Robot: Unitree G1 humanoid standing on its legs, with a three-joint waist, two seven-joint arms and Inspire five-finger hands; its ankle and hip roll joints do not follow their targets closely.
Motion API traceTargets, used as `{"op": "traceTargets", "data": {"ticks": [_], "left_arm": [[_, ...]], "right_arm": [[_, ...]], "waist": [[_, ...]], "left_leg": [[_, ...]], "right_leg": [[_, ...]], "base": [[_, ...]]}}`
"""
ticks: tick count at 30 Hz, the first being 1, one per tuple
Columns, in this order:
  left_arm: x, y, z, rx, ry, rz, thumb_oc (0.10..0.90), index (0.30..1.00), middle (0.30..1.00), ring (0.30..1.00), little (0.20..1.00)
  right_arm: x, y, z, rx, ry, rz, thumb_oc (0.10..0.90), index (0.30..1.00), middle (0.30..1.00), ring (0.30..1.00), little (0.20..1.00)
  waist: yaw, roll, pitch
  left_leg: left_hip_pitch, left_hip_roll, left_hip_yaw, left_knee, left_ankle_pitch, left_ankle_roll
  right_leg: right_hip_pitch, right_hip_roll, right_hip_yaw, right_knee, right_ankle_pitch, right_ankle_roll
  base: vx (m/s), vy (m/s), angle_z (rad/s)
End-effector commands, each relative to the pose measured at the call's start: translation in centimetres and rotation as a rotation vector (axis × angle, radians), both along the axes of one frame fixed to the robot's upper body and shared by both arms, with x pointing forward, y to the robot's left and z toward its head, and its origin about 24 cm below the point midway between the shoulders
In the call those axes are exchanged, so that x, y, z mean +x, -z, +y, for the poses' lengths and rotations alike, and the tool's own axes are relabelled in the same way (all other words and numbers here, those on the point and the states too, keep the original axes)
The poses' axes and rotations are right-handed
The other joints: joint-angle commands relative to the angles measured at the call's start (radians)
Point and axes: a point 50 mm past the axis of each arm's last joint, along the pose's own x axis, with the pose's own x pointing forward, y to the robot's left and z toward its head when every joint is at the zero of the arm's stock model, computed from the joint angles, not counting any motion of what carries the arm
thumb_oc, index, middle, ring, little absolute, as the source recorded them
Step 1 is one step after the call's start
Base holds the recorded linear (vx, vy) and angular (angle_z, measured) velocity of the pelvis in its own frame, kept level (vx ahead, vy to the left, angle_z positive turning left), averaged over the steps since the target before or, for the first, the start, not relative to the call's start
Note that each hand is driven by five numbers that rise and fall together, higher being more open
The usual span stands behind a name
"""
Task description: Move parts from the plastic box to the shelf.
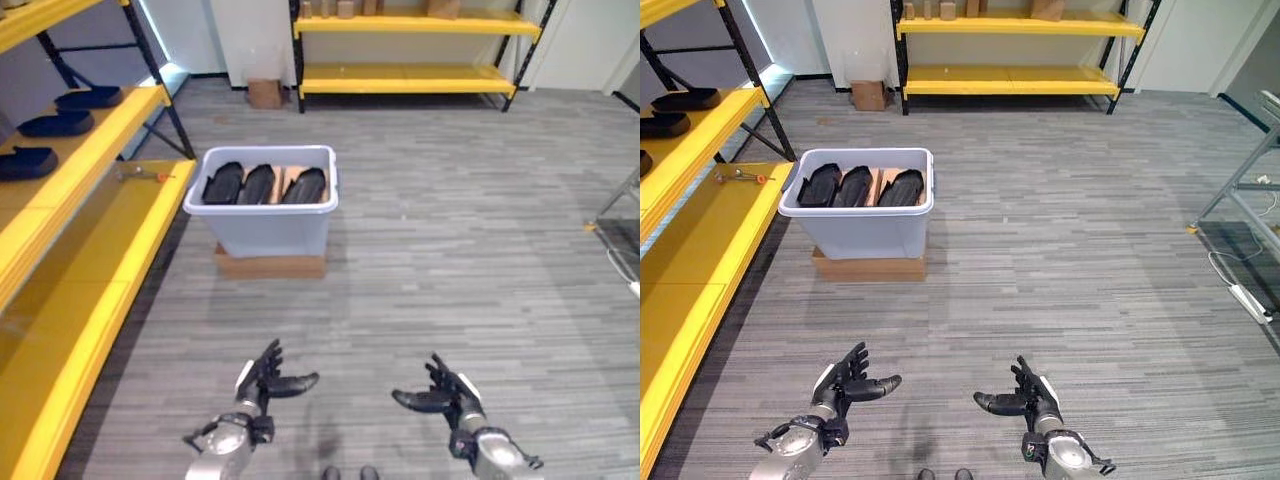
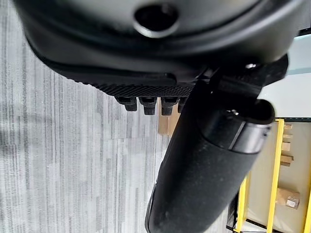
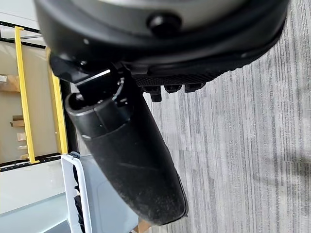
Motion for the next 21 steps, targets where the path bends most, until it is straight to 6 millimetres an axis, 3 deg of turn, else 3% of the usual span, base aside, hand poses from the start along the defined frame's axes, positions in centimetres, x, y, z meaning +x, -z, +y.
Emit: {"op": "traceTargets", "data": {"ticks": [1, 7, 13, 16, 20, 21], "left_arm": [[3.6, -3.8, -0.2, 0.012, 0.049, -0.238, 0.9, 1.0, 1.0, 1.0, 1.0], [4.1, -4.7, -0.1, 0.036, 0.066, -0.28, 0.9, 1.0, 1.0, 1.0, 1.0], [4.0, -5.2, 0.5, 0.053, 0.057, -0.3, 0.9, 1.0, 1.0, 1.0, 1.0], [4.2, -5.5, 0.5, 0.07, 0.074, -0.31, 0.9, 1.0, 1.0, 1.0, 1.0], [4.4, -5.7, 0.3, 0.085, 0.11, -0.317, 0.9, 1.0, 1.0, 1.0, 1.0], [4.2, -5.4, 0.1, 0.089, 0.123, -0.302, 0.9, 1.0, 1.0, 1.0, 1.0]], "right_arm": [[3.9, -4.6, -0.1, -0.006, -0.044, -0.279, 0.9, 1.0, 1.0, 1.0, 1.0], [4.5, -5.2, 0.1, -0.022, -0.064, -0.31, 0.9, 1.0, 1.0, 1.0, 1.0], [5.0, -5.4, 0.9, 0.004, -0.09, -0.316, 0.9, 1.0, 1.0, 1.0, 1.0], [4.9, -5.3, 1.2, 0.019, -0.097, -0.31, 0.9, 1.0, 1.0, 1.0, 1.0], [4.8, -5.4, 1.2, 0.023, -0.091, -0.315, 0.9, 1.0, 1.0, 1.0, 1.0], [4.7, -5.3, 1.1, 0.038, -0.078, -0.312, 0.9, 1.0, 1.0, 1.0, 1.0]], "waist": [[-0.006, -0.033, -0.036], [-0.004, -0.033, -0.017], [0.012, -0.028, -0.012], [0.002, -0.026, 0.008], [-0.008, -0.022, 0.018], [-0.026, -0.021, 0.009]], "left_leg": [[-0.052, 0.012, -0.056, 0.131, -0.073, -0.023], [-0.102, -0.022, -0.062, 0.243, -0.137, -0.005], [-0.116, -0.044, -0.048, 0.262, -0.162, 0.029], [-0.105, -0.066, -0.069, 0.265, -0.172, 0.046], [-0.103, -0.073, -0.086, 0.277, -0.179, 0.049], [-0.093, -0.085, -0.112, 0.265, -0.177, 0.051]], "right_leg": [[-0.066, -0.01, 0.091, 0.153, 0.011, 0.078], [-0.096, -0.012, 0.089, 0.225, -0.032, 0.079], [-0.138, -0.033, 0.121, 0.289, -0.027, 0.111], [-0.223, -0.039, 0.134, 0.444, 0.062, 0.119], [-0.262, -0.036, 0.11, 0.51, 0.068, 0.092], [-0.27, 0.022, 0.119, 0.471, 0.028, 0.093]], "base": [[-0.01, 0.031, 0.05], [0.01, 0.074, 0.03], [0.02, 0.144, 0.0], [0.02, 0.152, 0.09], [0.05, 0.07, 0.35], [0.1, 0.049, 0.19]]}}
